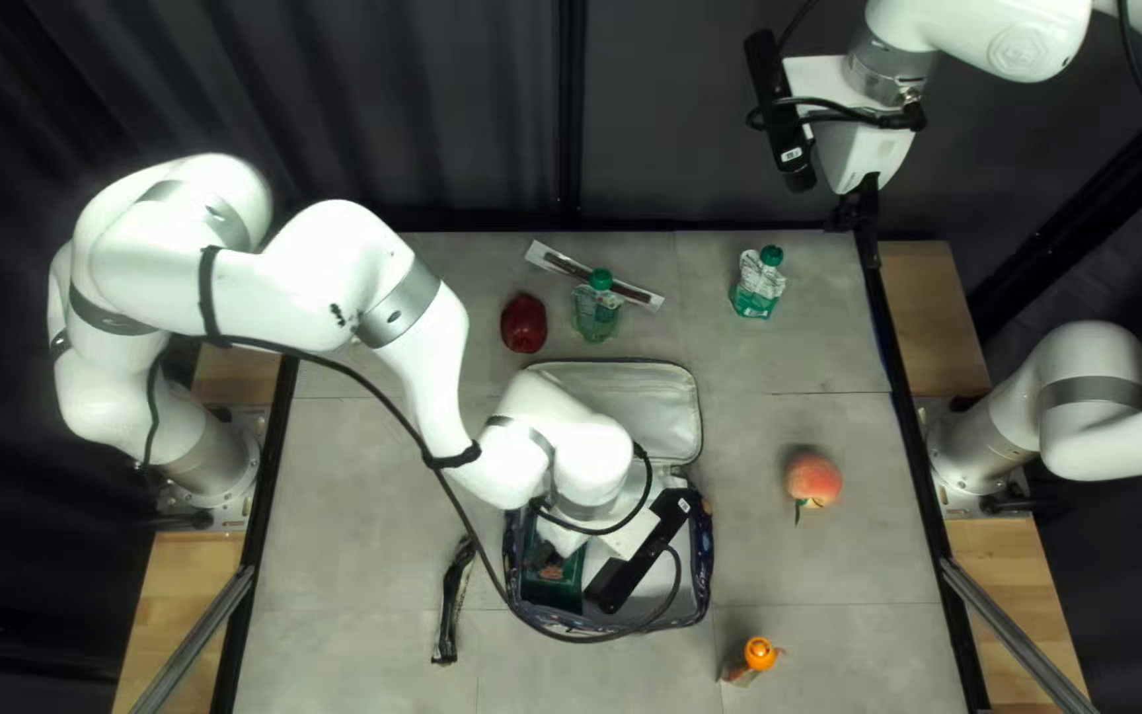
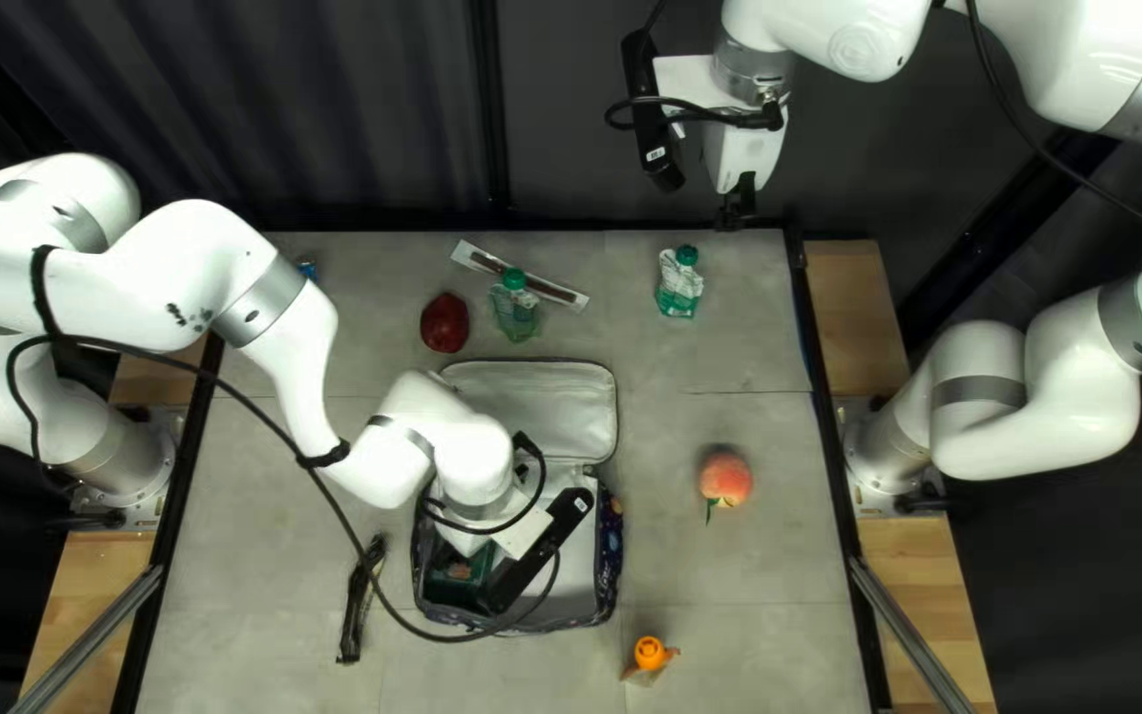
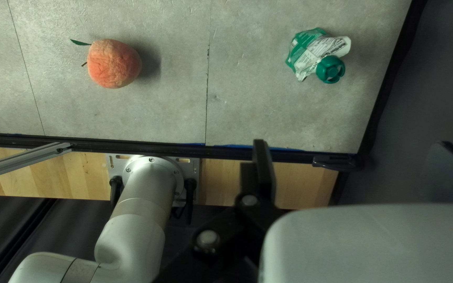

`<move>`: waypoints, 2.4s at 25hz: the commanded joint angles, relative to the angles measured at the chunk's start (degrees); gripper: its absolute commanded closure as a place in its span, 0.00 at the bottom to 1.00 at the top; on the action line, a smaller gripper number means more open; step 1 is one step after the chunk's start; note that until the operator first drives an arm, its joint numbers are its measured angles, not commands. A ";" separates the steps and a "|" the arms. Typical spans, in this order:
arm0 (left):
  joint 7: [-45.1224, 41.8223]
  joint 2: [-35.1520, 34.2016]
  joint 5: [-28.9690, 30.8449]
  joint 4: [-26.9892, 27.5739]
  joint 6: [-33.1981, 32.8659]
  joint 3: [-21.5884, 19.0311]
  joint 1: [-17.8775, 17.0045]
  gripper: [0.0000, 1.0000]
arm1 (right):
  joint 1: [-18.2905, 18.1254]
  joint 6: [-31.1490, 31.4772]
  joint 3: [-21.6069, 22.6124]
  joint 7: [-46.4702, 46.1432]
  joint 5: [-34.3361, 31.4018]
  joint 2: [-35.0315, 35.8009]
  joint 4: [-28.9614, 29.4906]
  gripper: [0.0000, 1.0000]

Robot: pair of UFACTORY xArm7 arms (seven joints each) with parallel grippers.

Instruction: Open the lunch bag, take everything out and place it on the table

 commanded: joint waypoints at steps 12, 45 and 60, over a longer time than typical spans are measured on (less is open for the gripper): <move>1.07 -7.14 -3.99 1.99 9.15 -3.29 1.16 1.00 | 0.00 0.00 0.00 0.00 0.00 0.00 0.00 0.00; 49.25 -53.12 -32.43 -44.31 2.94 9.21 11.13 1.00 | 0.00 0.00 0.00 0.00 0.00 0.00 0.00 0.00; 45.45 -42.48 -27.06 -41.88 0.48 5.06 10.81 0.00 | 0.00 0.00 0.00 0.00 0.00 0.00 0.00 0.00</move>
